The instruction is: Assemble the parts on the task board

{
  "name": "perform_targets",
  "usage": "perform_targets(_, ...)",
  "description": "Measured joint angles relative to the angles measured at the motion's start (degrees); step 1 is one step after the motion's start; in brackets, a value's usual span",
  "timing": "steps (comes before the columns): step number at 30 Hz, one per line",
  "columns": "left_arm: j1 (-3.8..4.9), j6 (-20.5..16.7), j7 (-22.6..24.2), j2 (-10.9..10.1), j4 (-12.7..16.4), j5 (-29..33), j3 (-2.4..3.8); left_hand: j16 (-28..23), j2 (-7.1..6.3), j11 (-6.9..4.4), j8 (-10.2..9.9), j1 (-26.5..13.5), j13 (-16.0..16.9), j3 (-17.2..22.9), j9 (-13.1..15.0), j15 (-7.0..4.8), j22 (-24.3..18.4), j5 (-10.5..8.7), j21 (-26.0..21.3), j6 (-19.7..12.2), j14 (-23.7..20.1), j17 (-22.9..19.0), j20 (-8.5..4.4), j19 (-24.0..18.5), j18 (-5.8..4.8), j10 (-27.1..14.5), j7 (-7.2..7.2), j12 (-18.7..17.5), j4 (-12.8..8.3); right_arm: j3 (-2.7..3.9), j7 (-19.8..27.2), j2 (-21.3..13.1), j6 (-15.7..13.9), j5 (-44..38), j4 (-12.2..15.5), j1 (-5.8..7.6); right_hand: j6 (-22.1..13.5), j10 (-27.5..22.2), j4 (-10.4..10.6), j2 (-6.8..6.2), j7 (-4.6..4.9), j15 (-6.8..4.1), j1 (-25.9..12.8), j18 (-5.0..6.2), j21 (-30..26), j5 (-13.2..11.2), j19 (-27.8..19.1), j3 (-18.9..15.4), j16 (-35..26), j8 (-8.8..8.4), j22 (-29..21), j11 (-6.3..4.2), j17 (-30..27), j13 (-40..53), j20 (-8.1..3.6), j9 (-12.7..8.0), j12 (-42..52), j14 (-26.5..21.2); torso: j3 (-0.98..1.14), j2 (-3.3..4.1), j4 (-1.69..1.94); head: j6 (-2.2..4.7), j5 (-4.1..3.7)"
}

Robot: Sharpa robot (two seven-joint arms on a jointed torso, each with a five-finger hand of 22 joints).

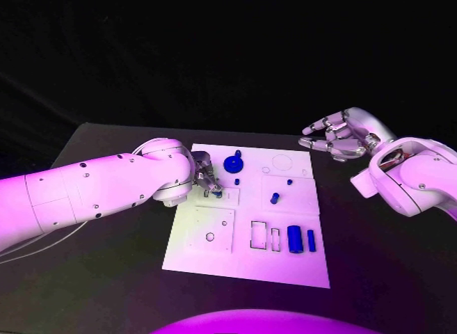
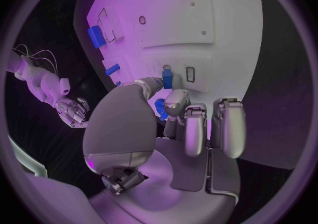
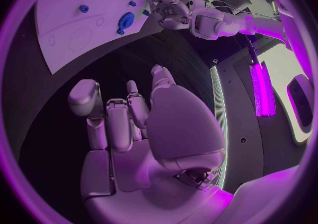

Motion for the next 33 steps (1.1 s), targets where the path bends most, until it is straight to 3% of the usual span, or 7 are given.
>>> perform_targets(30,-0.06,1.5,0.0,0.0,0.3,-0.2,-0.02,0.0,0.23,-0.04,0.4,-0.5,-0.5,0.1,0.5,0.01,0.0,-0.22,0.0,0.0,0.0,0.0,0.0,0.0,0.0,0.0,0.02,-0.5,-0.1,0.0,-0.4,0.0,0.1,-0.3,0.1,-0.02,0.0,0.0,0.2,0.47,0.0,0.0,-0.5,0.0,-0.3,0.0,0.0,-0.2,0.0,0.0,-0.2,0.0,0.0,-0.1,0.0,0.0,0.0,0.0,0.0,0.01,0.06,-0.41,0.0)
perform_targets(33,-0.06,1.6,0.0,0.0,0.2,-0.1,-0.02,0.0,-0.02,-0.46,0.4,-2.6,-0.5,1.6,1.0,-0.21,0.0,-0.23,0.0,-0.1,-0.2,0.0,-0.02,0.0,-0.01,0.5,-0.51,-0.5,-1.6,0.0,-0.4,0.0,0.1,-0.3,0.1,-0.02,0.0,0.0,0.2,0.47,0.0,0.0,-0.5,0.0,-0.3,0.0,0.0,-0.2,-0.2,0.0,-0.2,0.0,0.0,-0.1,0.0,0.0,0.0,0.0,0.02,0.01,0.03,-0.47,0.01)
